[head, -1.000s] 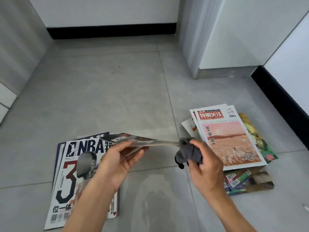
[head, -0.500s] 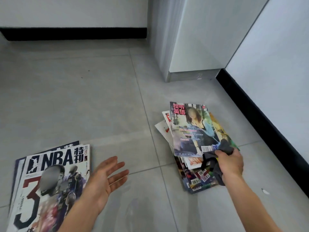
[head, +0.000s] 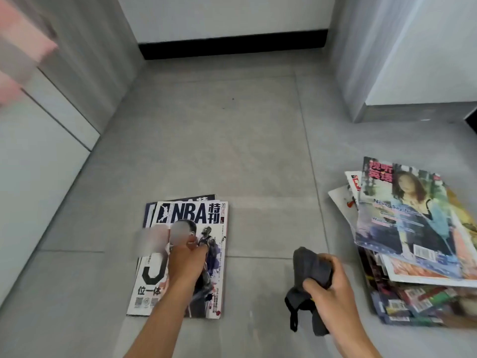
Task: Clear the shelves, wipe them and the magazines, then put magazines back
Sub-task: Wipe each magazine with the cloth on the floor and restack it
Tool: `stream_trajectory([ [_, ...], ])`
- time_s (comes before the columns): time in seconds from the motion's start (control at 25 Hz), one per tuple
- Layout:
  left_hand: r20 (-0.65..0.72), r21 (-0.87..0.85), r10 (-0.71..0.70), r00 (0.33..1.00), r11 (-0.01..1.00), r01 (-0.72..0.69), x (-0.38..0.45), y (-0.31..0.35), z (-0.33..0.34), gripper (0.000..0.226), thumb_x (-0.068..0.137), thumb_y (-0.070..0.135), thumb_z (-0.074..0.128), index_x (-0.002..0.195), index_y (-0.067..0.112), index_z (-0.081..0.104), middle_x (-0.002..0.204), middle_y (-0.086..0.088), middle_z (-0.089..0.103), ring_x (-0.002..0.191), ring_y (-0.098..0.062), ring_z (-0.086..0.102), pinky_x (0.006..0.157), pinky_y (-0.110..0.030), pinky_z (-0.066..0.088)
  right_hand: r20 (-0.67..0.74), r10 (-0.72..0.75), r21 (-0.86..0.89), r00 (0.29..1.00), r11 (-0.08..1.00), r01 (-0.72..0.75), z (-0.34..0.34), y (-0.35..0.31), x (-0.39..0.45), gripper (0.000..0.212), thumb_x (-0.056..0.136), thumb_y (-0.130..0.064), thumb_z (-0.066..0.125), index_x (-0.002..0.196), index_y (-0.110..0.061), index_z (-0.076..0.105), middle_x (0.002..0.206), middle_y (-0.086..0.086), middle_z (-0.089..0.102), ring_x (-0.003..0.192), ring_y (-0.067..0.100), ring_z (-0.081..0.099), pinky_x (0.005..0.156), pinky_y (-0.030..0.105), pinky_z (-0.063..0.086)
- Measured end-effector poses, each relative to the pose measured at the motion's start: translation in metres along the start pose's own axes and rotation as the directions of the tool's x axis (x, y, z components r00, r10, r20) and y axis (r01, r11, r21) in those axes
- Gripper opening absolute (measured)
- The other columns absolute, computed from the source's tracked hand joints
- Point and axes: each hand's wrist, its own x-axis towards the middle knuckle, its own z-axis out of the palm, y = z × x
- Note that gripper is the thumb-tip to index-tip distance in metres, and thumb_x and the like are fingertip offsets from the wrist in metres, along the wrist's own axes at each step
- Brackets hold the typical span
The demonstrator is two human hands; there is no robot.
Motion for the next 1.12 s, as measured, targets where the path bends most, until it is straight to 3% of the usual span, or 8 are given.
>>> stream_trajectory([
  [0.08,-0.132,0.467,0.041,0.990,0.884,0.026,0.027,-0.029,-0.035,0.062,0.081,0.052,0.070,0.129,0.020,0.046,0.125,-0.011,0.054,0.113,-0.031,0.049,0.095,-0.046,0.045,0.155,0.114,0.045,0.981,0.991,-0.122,0.028,0.009,-0.001,0.039,0.066,0.005,0.069,0.098,-0.018,0.065,0.092,0.012,0.070,0.083,0.025,0.065,0.064,0.030,0.049],
  [0.28,-0.145,0.525,0.004,0.989,0.848,0.074,0.047,-0.059,-0.061,0.116,0.056,0.074,0.078,0.142,0.012,0.030,0.139,-0.019,0.037,0.128,-0.039,0.037,0.098,-0.049,0.042,0.242,0.175,0.044,0.954,0.981,-0.191,0.060,0.021,0.002,0.061,0.041,-0.006,0.054,0.099,-0.017,0.068,0.086,0.012,0.070,0.079,0.023,0.061,0.064,0.029,0.044],
  [0.52,-0.185,0.132,0.065,0.981,0.990,-0.041,0.054,-0.060,-0.058,0.041,0.090,0.031,0.067,0.126,0.017,0.054,0.121,-0.007,0.066,0.106,-0.033,0.063,0.091,-0.043,0.051,0.183,0.201,0.085,0.962,0.972,-0.219,0.054,0.017,-0.003,0.061,0.040,-0.006,0.051,0.100,-0.016,0.061,0.062,0.007,0.057,0.064,0.024,0.049,0.058,0.030,0.037],
  [0.68,0.037,-0.346,0.116,0.993,0.933,-0.097,0.019,-0.031,-0.028,0.021,0.095,0.018,0.061,0.115,0.025,0.061,0.106,0.003,0.072,0.090,-0.015,0.069,0.075,-0.032,0.056,-0.137,-0.105,-0.056,0.985,0.994,0.098,0.033,-0.010,-0.004,0.044,0.072,0.008,0.069,0.092,-0.030,0.060,0.096,0.005,0.069,0.084,0.015,0.062,0.069,0.025,0.044],
  [0.76,0.158,-0.351,0.140,0.978,0.933,-0.077,-0.003,-0.020,0.007,0.023,0.096,0.020,0.061,0.117,0.028,0.060,0.108,0.006,0.072,0.094,-0.013,0.069,0.082,-0.037,0.057,-0.204,-0.461,-0.335,0.864,0.862,0.381,0.016,-0.018,0.005,0.048,0.072,0.003,0.076,0.105,-0.031,0.067,0.121,-0.005,0.062,0.105,0.005,0.059,0.090,0.017,0.045],
  [0.84,0.285,-0.289,0.134,0.949,0.956,-0.048,-0.026,-0.019,0.045,0.027,0.098,0.025,0.057,0.125,0.027,0.056,0.127,0.009,0.063,0.109,-0.014,0.064,0.097,-0.042,0.053,-0.084,-0.662,-0.637,0.745,0.610,0.471,0.008,-0.005,0.027,0.057,0.074,-0.011,0.079,0.128,-0.019,0.064,0.142,-0.003,0.051,0.122,0.018,0.055,0.102,0.035,0.047],
  [1.0,0.256,0.072,0.249,0.934,0.959,-0.276,-0.040,-0.024,0.088,0.021,0.099,0.022,0.048,0.103,0.023,0.068,0.103,0.006,0.071,0.087,-0.011,0.064,0.083,-0.037,0.054,0.156,-0.498,-0.863,0.853,0.352,0.363,0.023,0.073,0.048,0.064,0.099,-0.051,0.035,0.154,-0.017,0.033,0.160,0.003,0.029,0.142,0.035,0.040,0.118,0.052,0.027],
  [1.12,0.275,0.296,0.316,0.908,0.871,-0.392,-0.028,-0.021,0.083,0.018,0.094,0.026,0.056,0.088,0.019,0.071,0.089,0.004,0.072,0.073,-0.012,0.060,0.068,-0.029,0.048,0.286,-0.577,-0.809,0.765,0.282,0.516,0.043,0.115,0.032,0.058,0.098,-0.049,0.037,0.147,-0.020,0.049,0.157,0.000,0.037,0.144,0.028,0.038,0.116,0.044,0.024],
])
